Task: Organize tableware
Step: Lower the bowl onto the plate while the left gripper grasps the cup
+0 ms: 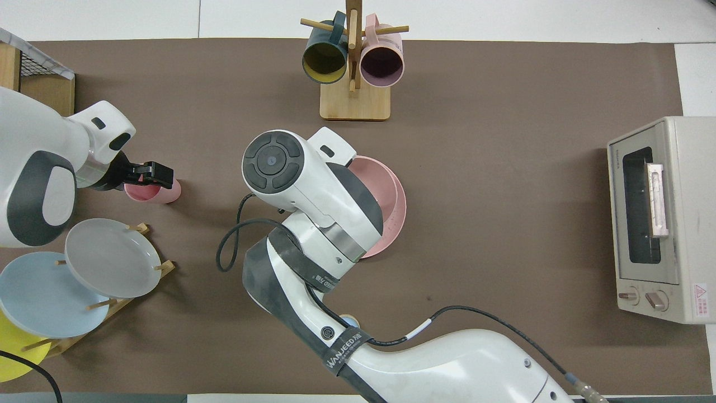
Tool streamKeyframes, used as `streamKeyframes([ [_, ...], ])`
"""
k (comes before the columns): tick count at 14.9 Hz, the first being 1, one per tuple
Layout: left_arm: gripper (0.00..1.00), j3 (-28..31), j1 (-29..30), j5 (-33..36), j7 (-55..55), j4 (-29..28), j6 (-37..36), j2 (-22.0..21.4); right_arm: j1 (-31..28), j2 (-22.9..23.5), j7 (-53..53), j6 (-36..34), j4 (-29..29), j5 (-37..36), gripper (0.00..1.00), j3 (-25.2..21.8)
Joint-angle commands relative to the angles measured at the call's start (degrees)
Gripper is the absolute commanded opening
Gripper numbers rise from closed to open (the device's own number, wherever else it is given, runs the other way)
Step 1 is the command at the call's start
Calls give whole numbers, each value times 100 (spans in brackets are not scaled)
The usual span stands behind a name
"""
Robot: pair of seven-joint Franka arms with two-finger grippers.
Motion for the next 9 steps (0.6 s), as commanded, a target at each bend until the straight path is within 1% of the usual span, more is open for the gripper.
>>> streamKeyframes([
  [1,100,28,-107,-105,-172,-261,371,-62,79,40,86,437,-201,-82,0,-4],
  [2,100,28,-107,-211,-172,-261,414,-44,114,58,95,509,-281,-108,0,-4],
  [4,100,28,-107,-247,-163,-261,538,-9,97,58,87,475,-361,-476,0,-4],
  [5,100,28,-107,-247,-155,-235,573,78,88,49,78,440,-387,-530,0,-4],
  [7,100,28,-107,-247,-128,-235,739,167,71,49,87,536,-475,-434,0,14],
  [9,100,28,-107,-247,-111,-252,793,237,35,40,87,448,-484,-381,0,14],
])
